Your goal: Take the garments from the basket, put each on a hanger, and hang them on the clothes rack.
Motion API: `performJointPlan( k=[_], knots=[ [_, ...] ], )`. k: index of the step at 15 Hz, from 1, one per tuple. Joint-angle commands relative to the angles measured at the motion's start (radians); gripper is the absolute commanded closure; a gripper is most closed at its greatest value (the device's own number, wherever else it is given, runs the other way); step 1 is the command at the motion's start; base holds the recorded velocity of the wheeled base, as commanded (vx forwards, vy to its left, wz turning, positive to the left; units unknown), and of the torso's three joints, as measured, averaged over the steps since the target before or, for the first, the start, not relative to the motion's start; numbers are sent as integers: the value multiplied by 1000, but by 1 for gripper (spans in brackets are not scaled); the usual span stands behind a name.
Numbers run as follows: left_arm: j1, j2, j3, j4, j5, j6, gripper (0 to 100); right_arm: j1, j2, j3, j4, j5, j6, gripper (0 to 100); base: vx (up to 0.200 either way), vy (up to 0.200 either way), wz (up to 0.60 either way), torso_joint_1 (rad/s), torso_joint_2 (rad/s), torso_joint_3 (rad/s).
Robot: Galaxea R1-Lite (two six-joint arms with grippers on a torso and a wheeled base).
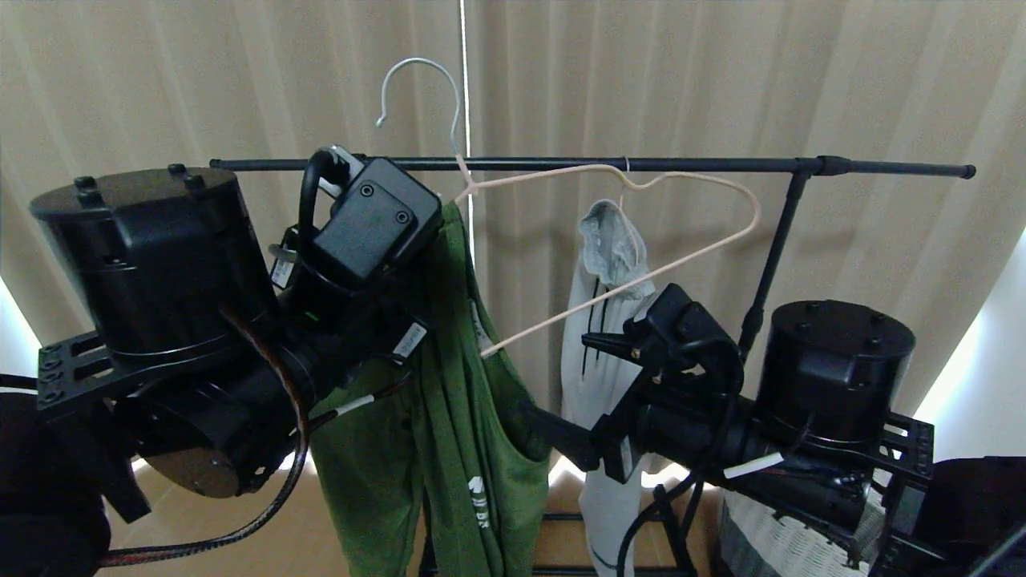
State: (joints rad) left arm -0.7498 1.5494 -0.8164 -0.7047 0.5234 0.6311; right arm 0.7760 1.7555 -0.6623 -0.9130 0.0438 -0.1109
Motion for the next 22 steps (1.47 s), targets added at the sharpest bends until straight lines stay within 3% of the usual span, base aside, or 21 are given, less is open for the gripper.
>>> performJointPlan(
  k=[1,7,10,14,16,17,21,22],
  knots=[
    [-16,-3,0,-10,0,1,100,6,62,-8,-29,-2,0,0,0,0,0,0,0,0],
    [-26,-8,2,-58,-2,1,100,0,84,-2,-41,-2,20,0,0,0,0,0,0,0],
    [-26,-23,5,-59,-51,2,100,-1,87,3,-41,-4,26,0,0,0,0,0,0,0],
    [-22,-35,0,-59,-63,7,100,-12,78,49,-41,-5,26,0,0,0,0,0,0,0],
    [-2,-40,3,-59,-63,47,100,-43,44,98,-46,-7,25,0,0,0,0,0,0,0],
    [1,-40,-1,-59,-65,50,100,-63,21,133,-49,-7,25,100,0,0,0,0,0,0],
    [3,-43,3,-59,-68,50,100,-113,-33,193,-49,-9,23,100,0,0,0,0,0,0],
    [12,-48,42,-58,-68,70,100,-181,-87,204,-47,-9,20,100,0,0,0,0,0,0]
  ],
)
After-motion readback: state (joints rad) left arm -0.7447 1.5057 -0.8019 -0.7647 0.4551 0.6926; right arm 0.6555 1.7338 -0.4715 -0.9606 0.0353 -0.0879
